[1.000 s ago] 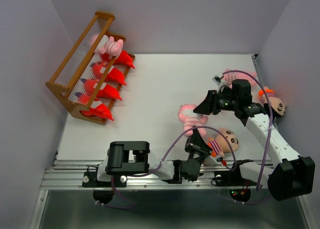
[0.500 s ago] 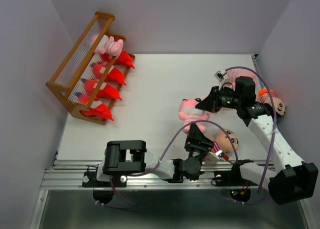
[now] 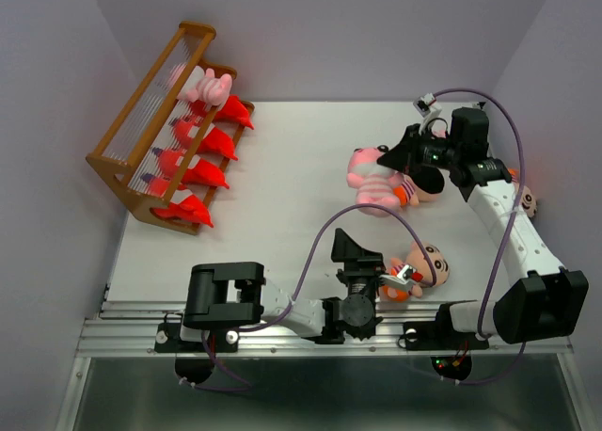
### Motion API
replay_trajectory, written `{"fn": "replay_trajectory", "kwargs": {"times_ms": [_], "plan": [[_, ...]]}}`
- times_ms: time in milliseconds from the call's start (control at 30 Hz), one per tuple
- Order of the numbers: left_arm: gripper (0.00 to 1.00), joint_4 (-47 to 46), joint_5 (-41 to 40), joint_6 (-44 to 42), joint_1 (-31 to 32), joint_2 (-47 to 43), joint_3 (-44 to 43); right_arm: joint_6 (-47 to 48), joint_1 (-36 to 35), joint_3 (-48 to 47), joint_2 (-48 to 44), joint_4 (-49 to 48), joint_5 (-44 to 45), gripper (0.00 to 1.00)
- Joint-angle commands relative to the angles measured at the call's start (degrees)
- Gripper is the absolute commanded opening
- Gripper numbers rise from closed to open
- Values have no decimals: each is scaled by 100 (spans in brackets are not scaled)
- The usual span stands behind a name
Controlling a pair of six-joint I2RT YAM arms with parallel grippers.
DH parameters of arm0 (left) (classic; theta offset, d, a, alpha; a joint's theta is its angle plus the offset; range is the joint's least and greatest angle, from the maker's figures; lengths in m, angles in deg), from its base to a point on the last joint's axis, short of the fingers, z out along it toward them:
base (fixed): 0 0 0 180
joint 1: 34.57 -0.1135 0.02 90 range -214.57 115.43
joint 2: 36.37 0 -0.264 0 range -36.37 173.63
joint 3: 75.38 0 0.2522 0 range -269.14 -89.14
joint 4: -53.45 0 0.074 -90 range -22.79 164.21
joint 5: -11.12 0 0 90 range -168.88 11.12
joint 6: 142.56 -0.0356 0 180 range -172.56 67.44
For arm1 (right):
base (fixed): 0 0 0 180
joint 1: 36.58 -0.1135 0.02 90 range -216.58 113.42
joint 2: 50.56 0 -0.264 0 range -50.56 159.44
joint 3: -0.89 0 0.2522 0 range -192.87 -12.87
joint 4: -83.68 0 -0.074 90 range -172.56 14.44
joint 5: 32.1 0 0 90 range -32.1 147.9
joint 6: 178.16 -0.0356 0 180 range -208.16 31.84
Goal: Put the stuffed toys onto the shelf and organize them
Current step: Pass the stuffed toy from the left arm to the right, then pass the stuffed toy from the right arm to the left
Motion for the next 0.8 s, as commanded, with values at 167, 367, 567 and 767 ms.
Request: {"fn": "replay_trajectory", "kwargs": {"times_ms": [167, 367, 567, 767], "plan": [[99, -4545, -739, 618, 33, -151, -225, 25, 774, -927, 369, -561, -18, 1], [99, -4545, -547, 57, -222, 271, -788, 157, 1249, -1076, 405, -641, 122, 1], [99, -4536, 6, -717, -1021, 465, -1736, 175, 1873, -1480, 405, -641, -53, 1], [99, -1976, 683, 587, -1872, 131, -2834, 245, 2181, -1498, 326, -649, -159, 1]]}}
